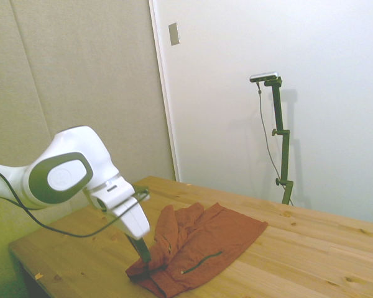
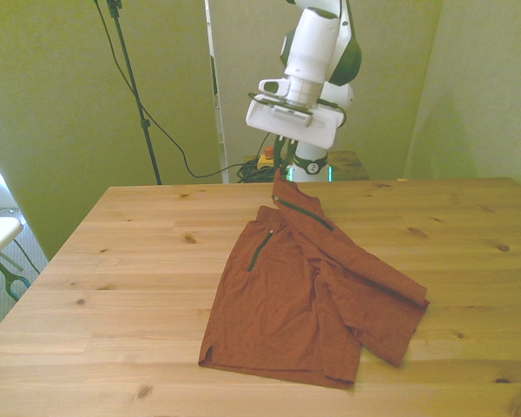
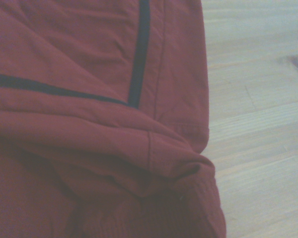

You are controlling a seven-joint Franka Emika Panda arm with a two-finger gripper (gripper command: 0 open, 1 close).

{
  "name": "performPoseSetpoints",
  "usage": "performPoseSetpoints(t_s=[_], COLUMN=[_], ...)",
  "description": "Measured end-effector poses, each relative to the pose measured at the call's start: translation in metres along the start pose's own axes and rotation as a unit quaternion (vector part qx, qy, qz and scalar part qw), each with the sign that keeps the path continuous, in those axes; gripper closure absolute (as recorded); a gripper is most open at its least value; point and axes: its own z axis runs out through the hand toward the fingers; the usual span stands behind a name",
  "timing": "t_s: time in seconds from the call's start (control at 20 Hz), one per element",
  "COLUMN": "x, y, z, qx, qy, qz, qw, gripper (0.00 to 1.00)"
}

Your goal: Fold the shorts

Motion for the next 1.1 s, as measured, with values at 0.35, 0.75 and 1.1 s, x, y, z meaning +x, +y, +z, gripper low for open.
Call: performPoseSetpoints(t_s=[0.35,0.75,1.1], x=[0.039,0.043,0.043], y=[-0.013,-0.018,-0.002], z=[0.056,0.058,0.013], qx=[-0.024,-0.025,-0.024], qy=[-0.026,-0.027,-0.011], qz=[0.020,0.020,0.028], qw=[0.9992,0.9991,0.9993], gripper=[0.00,0.00,0.00])
